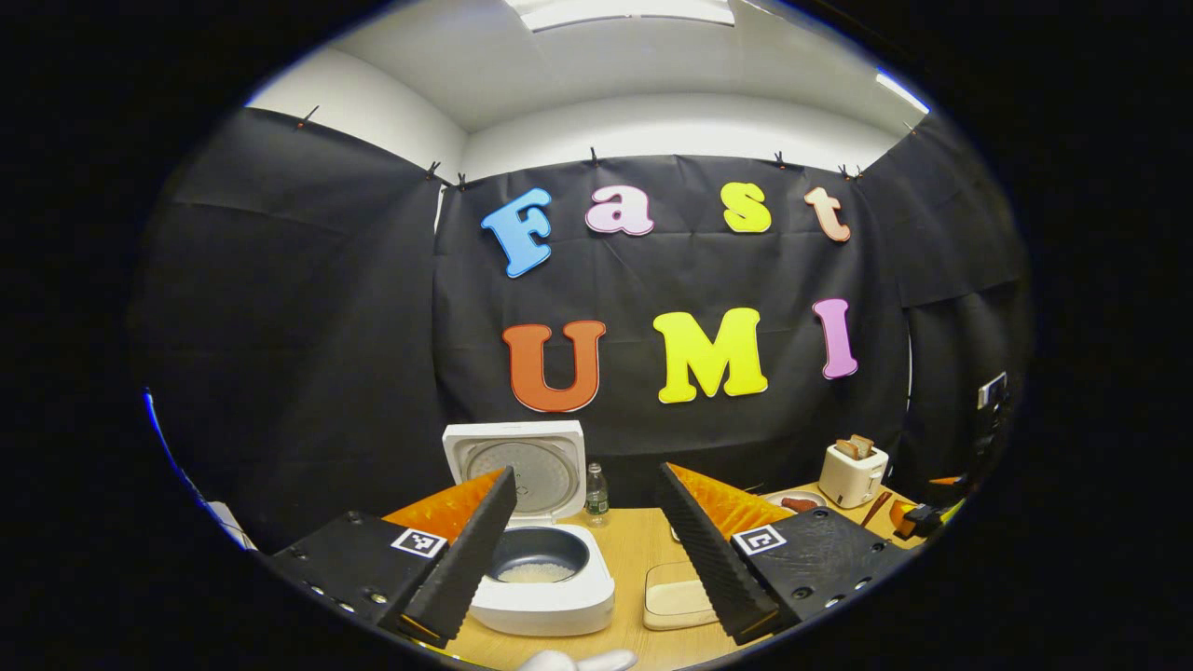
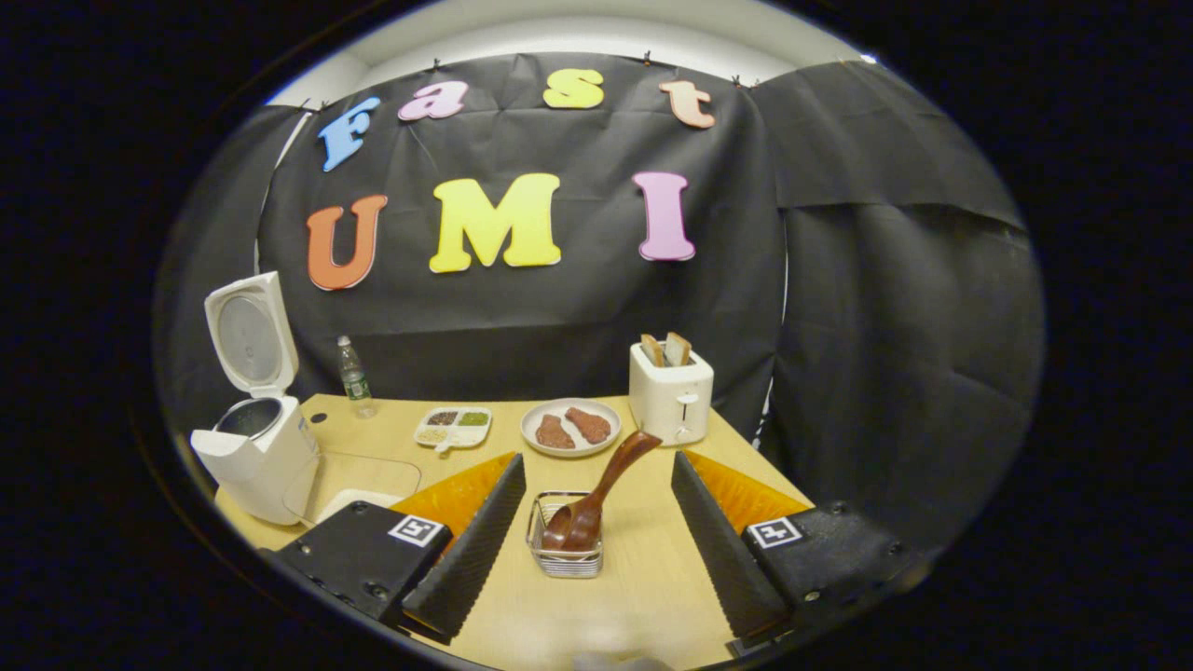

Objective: Close the left gripper, press the button to open the rice cooker; take a wooden spoon from the chopstick holder with the right hand, scoop a spoonful of rice and pour it into the rice cooker, then put the wooden spoon back into the chopstick holder.

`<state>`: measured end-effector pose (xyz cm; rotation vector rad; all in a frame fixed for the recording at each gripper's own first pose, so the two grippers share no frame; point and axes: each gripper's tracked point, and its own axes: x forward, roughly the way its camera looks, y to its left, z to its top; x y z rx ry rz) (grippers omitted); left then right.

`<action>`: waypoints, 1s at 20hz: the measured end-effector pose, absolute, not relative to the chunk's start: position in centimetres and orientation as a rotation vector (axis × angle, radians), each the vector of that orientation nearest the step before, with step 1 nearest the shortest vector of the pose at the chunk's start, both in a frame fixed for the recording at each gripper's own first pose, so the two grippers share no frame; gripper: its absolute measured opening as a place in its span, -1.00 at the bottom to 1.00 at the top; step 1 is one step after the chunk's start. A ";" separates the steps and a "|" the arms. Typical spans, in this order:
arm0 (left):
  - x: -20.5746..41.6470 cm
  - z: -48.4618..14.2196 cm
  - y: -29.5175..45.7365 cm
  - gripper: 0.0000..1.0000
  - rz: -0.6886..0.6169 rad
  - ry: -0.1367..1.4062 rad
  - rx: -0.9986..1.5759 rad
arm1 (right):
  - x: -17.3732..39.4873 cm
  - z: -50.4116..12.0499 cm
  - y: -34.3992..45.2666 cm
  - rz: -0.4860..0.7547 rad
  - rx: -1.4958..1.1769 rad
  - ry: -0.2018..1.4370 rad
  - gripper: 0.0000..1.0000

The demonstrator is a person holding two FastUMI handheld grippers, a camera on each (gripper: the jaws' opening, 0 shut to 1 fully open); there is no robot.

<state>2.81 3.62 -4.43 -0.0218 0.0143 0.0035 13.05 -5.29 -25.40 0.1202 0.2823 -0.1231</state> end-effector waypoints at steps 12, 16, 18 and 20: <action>3.8 -7.1 1.7 0.92 0.023 0.063 -0.013 | 25.9 -34.0 -7.7 -0.140 0.295 0.359 1.00; 3.9 -7.8 1.5 0.92 0.026 0.078 -0.011 | 27.5 -34.5 -7.9 -0.127 0.323 0.370 1.00; 4.1 -8.2 1.4 0.92 0.029 0.086 -0.005 | 28.0 -34.2 -7.7 -0.103 0.359 0.366 0.96; 4.1 -8.2 1.5 0.92 0.029 0.089 -0.003 | 28.4 -34.4 -7.6 -0.086 0.384 0.380 0.89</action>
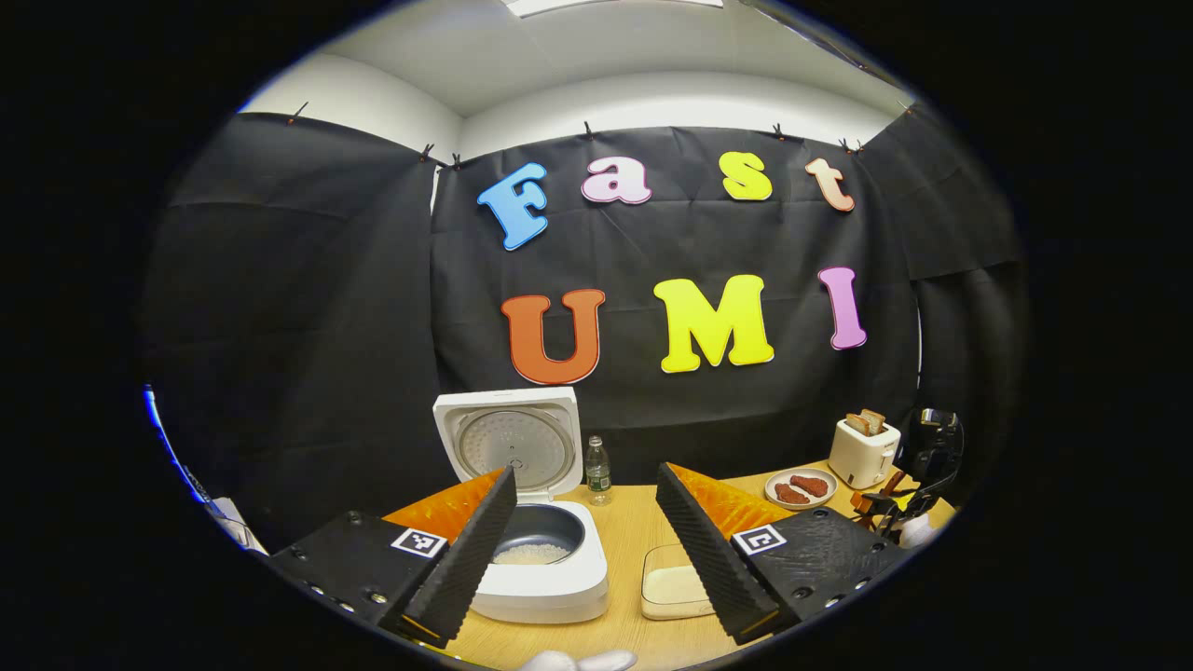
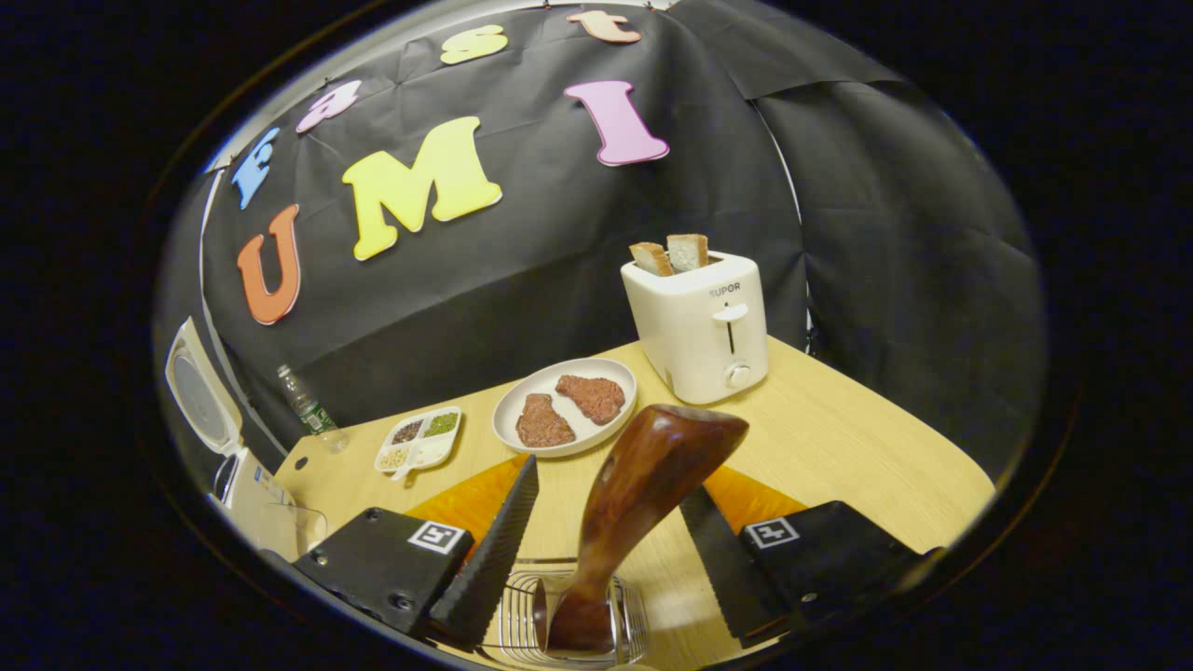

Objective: Close the left gripper, press the button to open the rice cooker; take a wooden spoon from the chopstick holder with the right hand, scoop a spoonful of rice and pour it into the rice cooker, then put the wooden spoon back into the chopstick holder.

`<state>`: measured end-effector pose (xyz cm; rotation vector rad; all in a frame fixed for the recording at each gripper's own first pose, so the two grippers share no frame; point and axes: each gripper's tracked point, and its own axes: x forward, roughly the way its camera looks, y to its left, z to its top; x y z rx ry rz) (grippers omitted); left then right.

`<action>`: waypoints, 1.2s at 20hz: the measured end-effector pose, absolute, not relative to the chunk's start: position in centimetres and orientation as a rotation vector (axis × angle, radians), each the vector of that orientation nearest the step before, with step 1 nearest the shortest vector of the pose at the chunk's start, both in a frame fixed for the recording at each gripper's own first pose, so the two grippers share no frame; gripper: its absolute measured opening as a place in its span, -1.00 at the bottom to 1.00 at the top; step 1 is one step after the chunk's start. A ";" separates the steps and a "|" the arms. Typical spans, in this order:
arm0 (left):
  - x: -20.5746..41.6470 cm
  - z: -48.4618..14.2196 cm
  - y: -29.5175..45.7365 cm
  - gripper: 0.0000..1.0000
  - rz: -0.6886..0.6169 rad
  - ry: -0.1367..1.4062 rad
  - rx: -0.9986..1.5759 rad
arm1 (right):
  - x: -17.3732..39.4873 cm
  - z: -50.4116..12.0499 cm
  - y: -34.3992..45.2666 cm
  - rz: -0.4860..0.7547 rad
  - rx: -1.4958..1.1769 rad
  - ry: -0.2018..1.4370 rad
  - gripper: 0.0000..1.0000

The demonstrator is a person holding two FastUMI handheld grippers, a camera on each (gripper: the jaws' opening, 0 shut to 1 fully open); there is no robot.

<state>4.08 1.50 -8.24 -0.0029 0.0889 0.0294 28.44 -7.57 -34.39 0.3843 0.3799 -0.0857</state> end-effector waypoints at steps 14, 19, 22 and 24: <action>3.4 -9.3 3.2 0.92 0.053 0.097 -0.010 | 25.9 -29.2 -6.3 -0.063 0.306 0.313 -0.48; 2.4 -9.2 4.7 0.92 0.078 0.097 -0.017 | 22.9 -21.2 -4.9 -0.057 0.174 0.226 -0.48; 1.7 -8.7 5.7 0.92 0.117 0.098 -0.021 | 21.7 -16.8 -2.7 -0.006 0.155 0.195 -0.48; 1.2 -8.6 5.9 0.92 0.139 0.093 -0.010 | 21.4 -14.5 -1.1 0.027 0.143 0.171 -0.53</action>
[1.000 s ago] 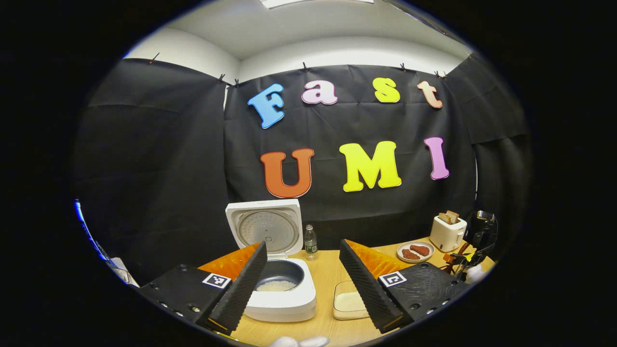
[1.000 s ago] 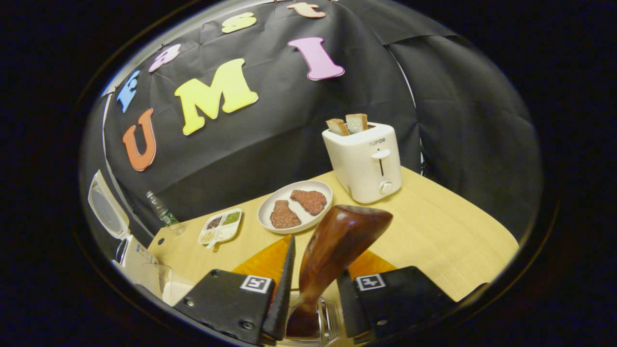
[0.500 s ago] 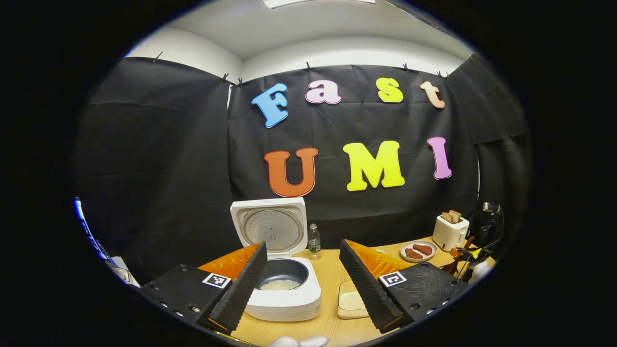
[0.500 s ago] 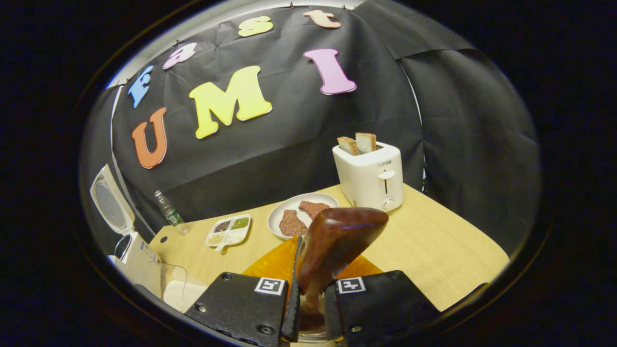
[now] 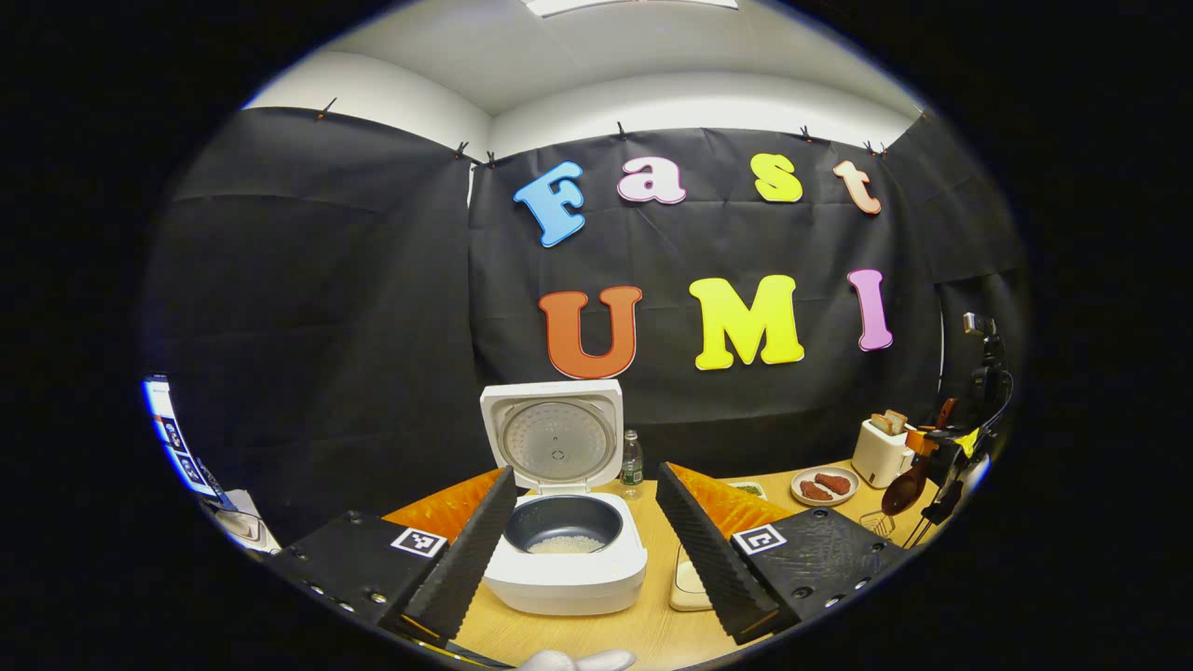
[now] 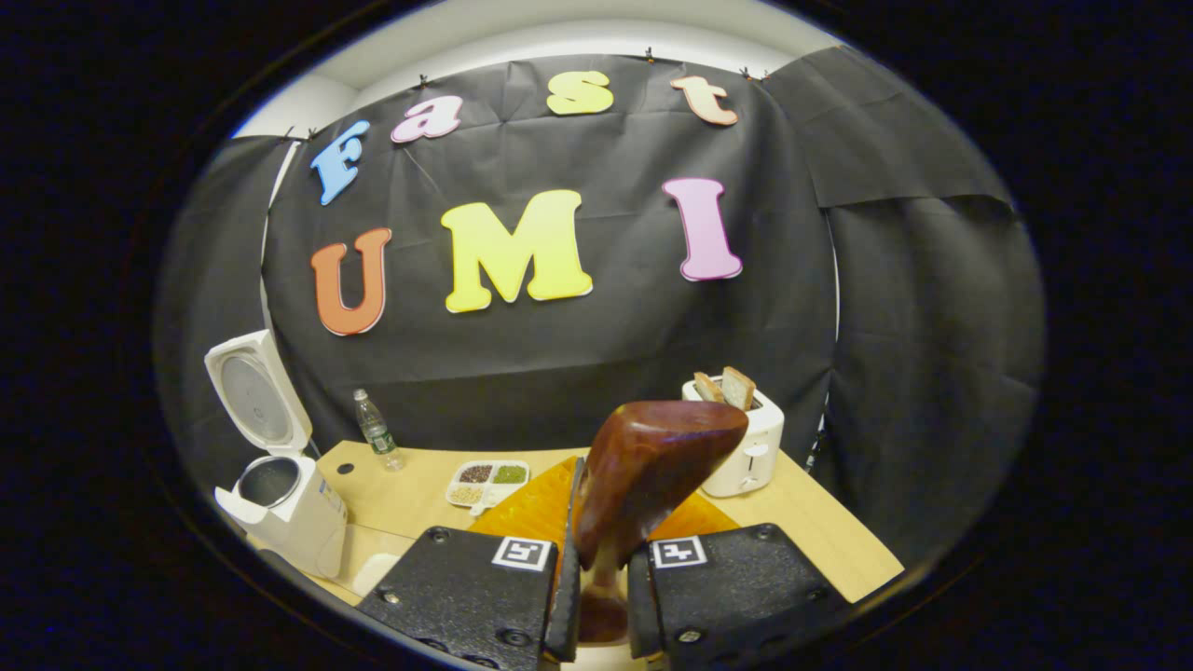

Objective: Close the left gripper, press the button to open the rice cooker; take a wooden spoon from the chopstick holder with the right hand, scoop a spoonful of rice and pour it into the rice cooker, then put the wooden spoon back into the chopstick holder.

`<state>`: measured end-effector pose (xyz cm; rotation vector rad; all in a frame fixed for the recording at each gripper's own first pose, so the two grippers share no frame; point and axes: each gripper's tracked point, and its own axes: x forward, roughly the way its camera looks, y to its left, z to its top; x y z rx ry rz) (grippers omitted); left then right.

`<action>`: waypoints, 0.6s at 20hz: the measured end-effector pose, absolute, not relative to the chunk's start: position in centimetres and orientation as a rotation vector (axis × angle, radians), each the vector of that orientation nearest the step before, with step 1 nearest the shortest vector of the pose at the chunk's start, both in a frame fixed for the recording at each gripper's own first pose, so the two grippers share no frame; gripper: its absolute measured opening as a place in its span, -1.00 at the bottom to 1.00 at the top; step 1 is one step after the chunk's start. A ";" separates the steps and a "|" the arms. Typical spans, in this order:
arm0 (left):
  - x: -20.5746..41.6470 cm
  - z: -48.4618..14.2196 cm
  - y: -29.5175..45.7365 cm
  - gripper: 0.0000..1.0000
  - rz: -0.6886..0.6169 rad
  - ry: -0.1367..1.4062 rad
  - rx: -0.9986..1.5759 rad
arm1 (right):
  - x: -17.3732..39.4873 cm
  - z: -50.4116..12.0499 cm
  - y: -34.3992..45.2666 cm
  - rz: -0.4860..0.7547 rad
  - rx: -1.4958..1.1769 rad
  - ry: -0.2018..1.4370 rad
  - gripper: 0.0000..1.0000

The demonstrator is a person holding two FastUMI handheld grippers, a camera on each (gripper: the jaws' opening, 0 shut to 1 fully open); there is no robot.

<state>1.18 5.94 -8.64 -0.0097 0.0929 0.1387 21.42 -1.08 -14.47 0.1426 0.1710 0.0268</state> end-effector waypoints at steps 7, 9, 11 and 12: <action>0.5 -8.9 6.4 0.90 0.130 0.086 0.037 | 21.5 -12.5 9.2 0.144 0.090 0.147 -0.48; 0.6 -9.2 6.6 0.90 0.117 0.081 0.044 | 21.7 -13.7 12.3 0.153 0.069 0.144 -0.48; 1.0 -9.3 6.8 0.90 0.102 0.075 0.041 | 22.0 -15.2 15.2 0.151 0.053 0.148 -0.48; 1.2 -9.4 6.7 0.90 0.089 0.075 0.033 | 22.0 -16.2 16.5 0.154 0.052 0.150 -0.48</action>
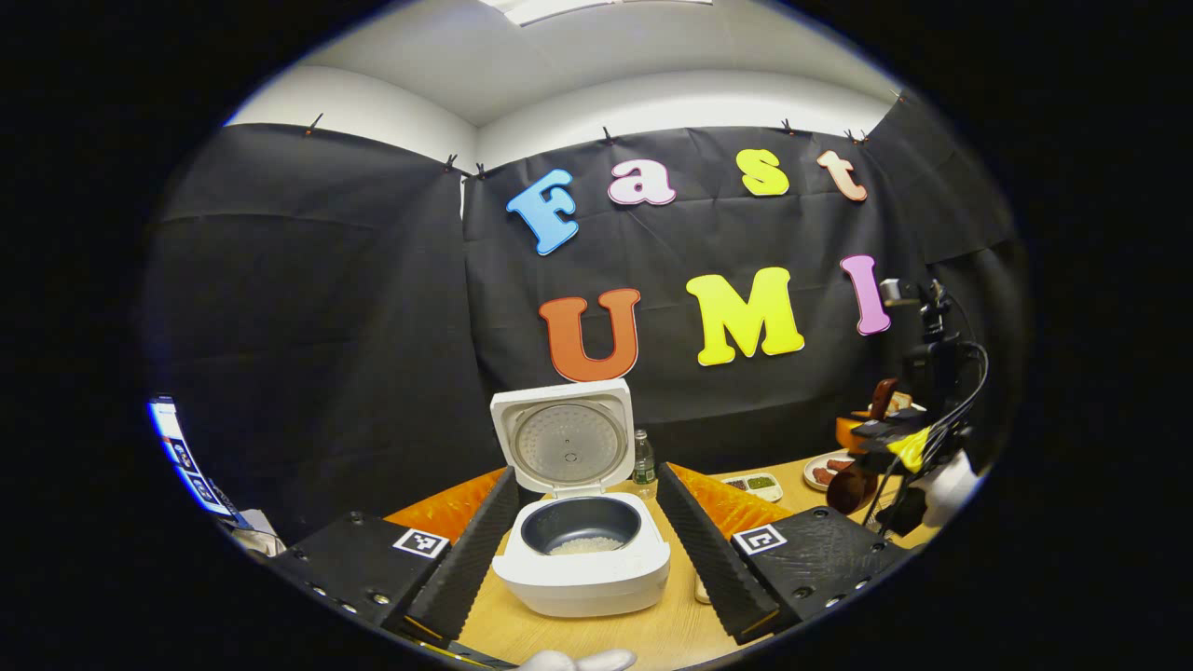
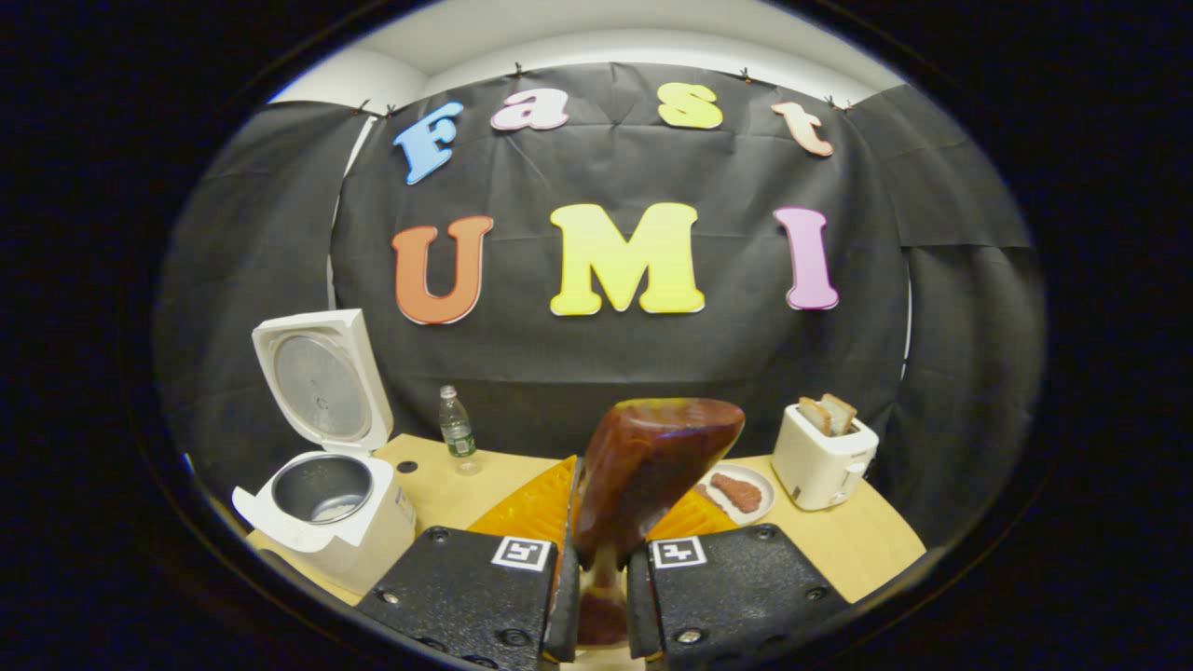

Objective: Close the left gripper, press the button to open the rice cooker; take a wooden spoon from the chopstick holder with the right hand, scoop a spoonful of rice and pour it into the rice cooker, then put the wooden spoon back into the chopstick holder.

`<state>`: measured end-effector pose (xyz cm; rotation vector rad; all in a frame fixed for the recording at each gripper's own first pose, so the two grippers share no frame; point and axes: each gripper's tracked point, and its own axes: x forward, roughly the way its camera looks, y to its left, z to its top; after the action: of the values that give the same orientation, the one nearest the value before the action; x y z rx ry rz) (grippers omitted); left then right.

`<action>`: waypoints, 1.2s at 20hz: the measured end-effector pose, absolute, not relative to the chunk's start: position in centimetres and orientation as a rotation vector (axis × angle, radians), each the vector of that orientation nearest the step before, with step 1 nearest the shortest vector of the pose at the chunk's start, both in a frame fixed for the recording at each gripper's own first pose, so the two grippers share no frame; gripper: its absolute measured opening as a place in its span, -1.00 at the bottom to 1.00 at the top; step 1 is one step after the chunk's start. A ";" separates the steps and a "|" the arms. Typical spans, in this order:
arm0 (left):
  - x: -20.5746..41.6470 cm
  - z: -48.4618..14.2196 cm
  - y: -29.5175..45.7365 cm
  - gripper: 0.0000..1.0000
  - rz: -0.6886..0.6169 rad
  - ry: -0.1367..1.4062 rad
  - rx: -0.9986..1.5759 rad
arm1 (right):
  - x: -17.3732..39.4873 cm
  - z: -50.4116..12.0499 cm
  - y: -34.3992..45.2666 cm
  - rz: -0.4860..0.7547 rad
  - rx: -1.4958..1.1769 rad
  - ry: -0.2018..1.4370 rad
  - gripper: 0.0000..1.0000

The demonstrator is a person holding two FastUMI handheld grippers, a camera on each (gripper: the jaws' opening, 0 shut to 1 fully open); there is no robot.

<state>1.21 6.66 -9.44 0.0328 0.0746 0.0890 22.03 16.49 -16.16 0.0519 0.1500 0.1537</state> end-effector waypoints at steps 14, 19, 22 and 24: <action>2.3 -11.7 8.4 0.90 0.053 0.098 0.035 | 23.4 -31.3 24.0 0.149 -0.190 0.328 -0.48; 2.3 -12.2 9.1 0.90 0.058 0.109 0.040 | 22.9 -32.9 25.0 0.166 -0.173 0.359 -0.48; 2.4 -12.5 9.3 0.90 0.060 0.117 0.039 | 22.8 -33.0 25.4 0.181 -0.112 0.368 -0.48; 2.5 -12.5 9.6 0.90 0.063 0.118 0.044 | 22.5 -33.4 26.0 0.193 0.015 0.393 -0.48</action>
<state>2.54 9.60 -12.50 0.0440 0.1180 0.0629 22.53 25.98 -33.38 0.0149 0.3927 0.1928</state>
